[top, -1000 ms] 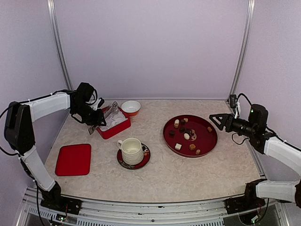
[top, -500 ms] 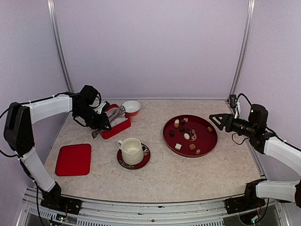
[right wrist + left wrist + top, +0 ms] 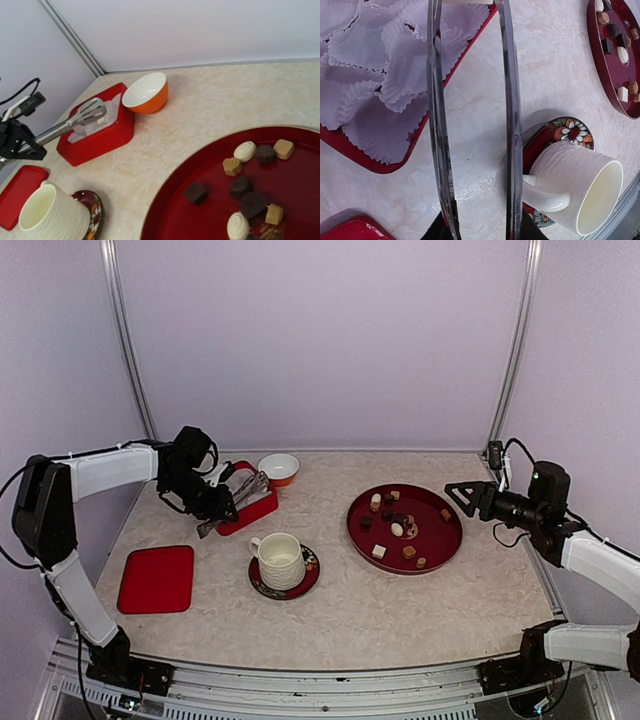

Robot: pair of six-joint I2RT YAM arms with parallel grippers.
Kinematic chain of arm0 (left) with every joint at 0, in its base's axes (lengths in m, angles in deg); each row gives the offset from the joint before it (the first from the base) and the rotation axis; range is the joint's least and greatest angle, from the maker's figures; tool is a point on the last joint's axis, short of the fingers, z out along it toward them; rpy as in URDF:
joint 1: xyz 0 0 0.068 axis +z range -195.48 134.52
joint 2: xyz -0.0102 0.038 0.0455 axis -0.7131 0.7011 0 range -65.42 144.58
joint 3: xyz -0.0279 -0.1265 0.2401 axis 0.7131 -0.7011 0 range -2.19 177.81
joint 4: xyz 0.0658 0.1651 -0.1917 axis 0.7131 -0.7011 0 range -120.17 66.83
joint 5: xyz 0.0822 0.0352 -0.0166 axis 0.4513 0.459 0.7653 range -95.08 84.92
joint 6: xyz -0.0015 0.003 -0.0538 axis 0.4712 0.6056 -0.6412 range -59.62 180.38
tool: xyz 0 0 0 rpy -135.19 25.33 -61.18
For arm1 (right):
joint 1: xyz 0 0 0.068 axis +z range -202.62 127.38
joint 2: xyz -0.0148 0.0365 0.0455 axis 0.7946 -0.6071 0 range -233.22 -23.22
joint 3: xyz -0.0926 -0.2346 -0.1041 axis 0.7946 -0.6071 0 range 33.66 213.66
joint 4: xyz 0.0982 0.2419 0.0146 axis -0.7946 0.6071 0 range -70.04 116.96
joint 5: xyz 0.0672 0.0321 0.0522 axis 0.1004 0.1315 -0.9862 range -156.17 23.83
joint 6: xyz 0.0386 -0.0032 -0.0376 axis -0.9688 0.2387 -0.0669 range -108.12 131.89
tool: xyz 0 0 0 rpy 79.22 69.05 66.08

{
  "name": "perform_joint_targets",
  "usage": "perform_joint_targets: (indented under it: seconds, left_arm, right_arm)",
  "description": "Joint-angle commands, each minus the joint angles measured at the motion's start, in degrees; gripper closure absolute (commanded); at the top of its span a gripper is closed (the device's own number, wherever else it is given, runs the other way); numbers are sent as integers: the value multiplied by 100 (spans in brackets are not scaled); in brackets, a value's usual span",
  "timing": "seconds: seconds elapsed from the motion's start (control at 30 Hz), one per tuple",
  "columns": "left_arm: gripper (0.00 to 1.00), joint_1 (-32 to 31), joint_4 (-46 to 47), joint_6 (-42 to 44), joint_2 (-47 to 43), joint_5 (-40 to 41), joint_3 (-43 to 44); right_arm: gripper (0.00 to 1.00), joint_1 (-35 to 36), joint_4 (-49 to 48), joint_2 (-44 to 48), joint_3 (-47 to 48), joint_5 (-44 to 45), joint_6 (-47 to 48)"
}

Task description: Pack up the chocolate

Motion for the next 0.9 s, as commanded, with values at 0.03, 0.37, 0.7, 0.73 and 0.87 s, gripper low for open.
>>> perform_joint_targets:
  seconds: [0.03, 0.37, 0.7, 0.73, 0.87]
  left_arm:
    - [67, -69, 184, -25, 143, -132, -30]
    - [59, -73, 208, -17, 247, -124, 52]
    - [57, -84, 87, -79, -131, 119, 450]
    - [57, -105, 52, -85, -190, 206, 525]
    - [57, -471, -233, -79, -283, 624, 962]
  right_arm:
    - [28, -72, 4, 138, 16, 6, 29]
    - [28, -72, -12, 137, 24, -10, 19]
    - [28, -72, 6, 157, 30, -4, 34]
    - [28, -72, 6, 152, 34, -6, 22]
    - [28, -72, -11, 146, 39, -25, 17]
